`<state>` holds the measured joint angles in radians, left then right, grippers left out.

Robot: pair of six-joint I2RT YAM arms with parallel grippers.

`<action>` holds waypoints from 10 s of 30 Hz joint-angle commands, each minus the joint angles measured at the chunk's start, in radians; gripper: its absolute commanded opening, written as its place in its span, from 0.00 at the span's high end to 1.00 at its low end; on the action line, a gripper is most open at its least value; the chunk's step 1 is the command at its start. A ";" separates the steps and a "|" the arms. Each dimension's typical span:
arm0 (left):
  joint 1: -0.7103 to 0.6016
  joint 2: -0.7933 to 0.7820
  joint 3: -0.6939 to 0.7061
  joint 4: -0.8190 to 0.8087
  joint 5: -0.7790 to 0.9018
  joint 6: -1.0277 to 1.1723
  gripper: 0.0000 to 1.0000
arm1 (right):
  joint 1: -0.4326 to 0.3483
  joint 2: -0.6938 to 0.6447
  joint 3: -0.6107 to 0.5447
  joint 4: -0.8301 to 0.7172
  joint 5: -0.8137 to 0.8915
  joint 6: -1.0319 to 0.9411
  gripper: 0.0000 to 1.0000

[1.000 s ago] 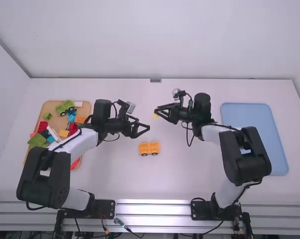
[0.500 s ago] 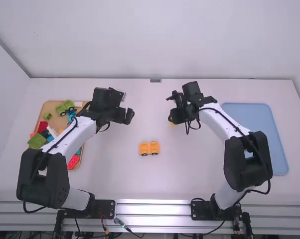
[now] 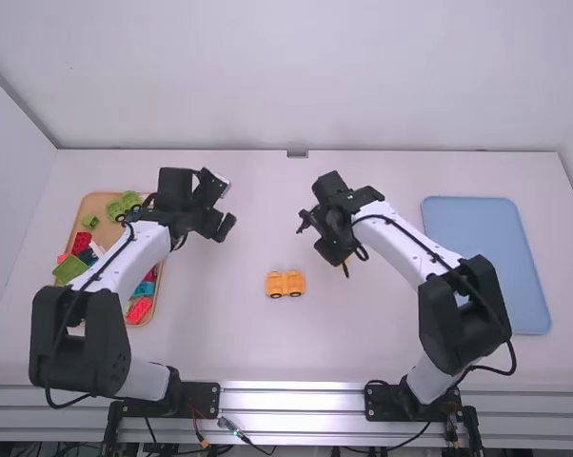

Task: Assemble lego blocks to make yellow taxi

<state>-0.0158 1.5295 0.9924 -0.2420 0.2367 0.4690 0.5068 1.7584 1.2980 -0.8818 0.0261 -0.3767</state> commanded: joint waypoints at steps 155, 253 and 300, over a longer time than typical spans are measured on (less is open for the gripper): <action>-0.183 0.522 -0.396 0.838 0.771 0.331 0.00 | -0.293 -0.019 -0.719 1.138 -1.019 -0.582 0.88; -0.181 0.542 -0.467 0.937 0.740 0.348 0.44 | -0.076 0.050 -0.642 1.128 -0.854 -0.544 1.00; -0.181 0.542 -0.428 0.822 0.723 0.390 0.45 | -0.081 0.050 -0.643 1.113 -0.814 -0.514 1.00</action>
<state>-0.1997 2.0438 0.5640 0.6361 1.0439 0.8337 0.4290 1.7977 0.6441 0.2409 -0.7864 -0.8894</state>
